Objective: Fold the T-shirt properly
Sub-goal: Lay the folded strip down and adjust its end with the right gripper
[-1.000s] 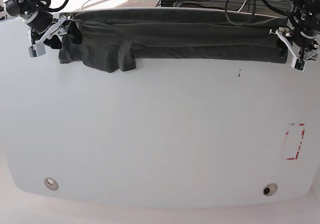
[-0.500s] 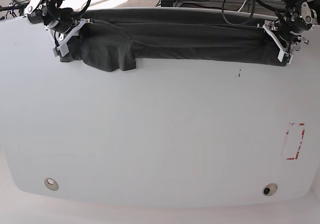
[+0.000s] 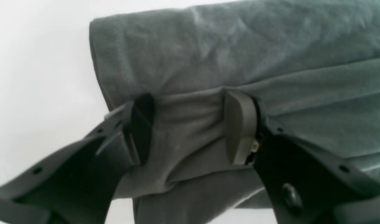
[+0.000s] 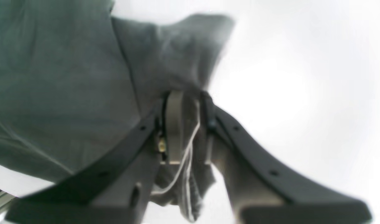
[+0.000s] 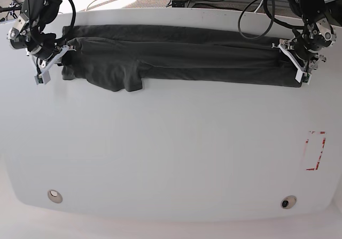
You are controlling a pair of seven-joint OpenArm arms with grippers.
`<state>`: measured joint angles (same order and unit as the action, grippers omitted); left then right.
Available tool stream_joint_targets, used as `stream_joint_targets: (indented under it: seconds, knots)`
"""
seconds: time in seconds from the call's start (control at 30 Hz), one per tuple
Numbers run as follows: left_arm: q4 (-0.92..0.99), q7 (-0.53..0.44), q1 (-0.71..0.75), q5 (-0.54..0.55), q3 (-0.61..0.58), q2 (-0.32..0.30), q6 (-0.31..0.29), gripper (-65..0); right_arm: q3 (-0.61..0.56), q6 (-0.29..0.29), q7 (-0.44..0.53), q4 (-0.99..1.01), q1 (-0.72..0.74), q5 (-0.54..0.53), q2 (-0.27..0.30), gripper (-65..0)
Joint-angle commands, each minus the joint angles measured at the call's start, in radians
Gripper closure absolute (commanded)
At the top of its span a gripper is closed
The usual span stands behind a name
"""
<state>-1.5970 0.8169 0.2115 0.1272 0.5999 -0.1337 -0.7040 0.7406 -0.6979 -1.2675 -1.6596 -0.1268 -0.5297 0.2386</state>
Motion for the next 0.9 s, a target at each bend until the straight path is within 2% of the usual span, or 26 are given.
stream_joint_targets:
  seconds: [0.0,0.17,0.2,0.4,0.77,0.8,0.87]
  knots:
    - [0.002,0.074,-0.011,-0.044,-0.013,-0.008,0.006,-33.7,0.004,0.0,-0.027,-0.067,0.045,-0.017,0.015,-19.3]
    - [-0.003,0.078,-0.01,-0.044,-0.019,-0.005,0.006,-33.7,-0.014,0.0,-0.059,-0.1,0.123,-0.016,-0.014,-49.5]
    - [0.001,0.078,-0.01,-0.044,-0.018,-0.005,0.006,-33.7,-0.042,0.0,-0.059,-0.1,0.135,-0.011,-0.02,-52.2]
    - [-0.004,0.078,-0.01,-0.044,-0.019,-0.004,0.006,-33.7,-0.189,0.0,-0.036,-0.001,0.178,-0.007,-0.026,-53.1]
    - [0.002,0.078,-0.01,-0.044,-0.016,-0.008,0.006,-33.7,-0.37,0.0,0.173,0.18,0.177,-0.007,-0.018,-53.0]
    - [0.001,0.078,-0.01,-0.044,-0.016,-0.007,0.006,-33.7,-0.384,0.0,0.185,0.194,0.177,-0.007,-0.018,-52.3]
    - [0.002,0.078,-0.01,-0.044,-0.016,-0.007,0.006,-33.7,-0.393,0.0,0.196,0.207,0.178,-0.007,-0.017,-46.9]
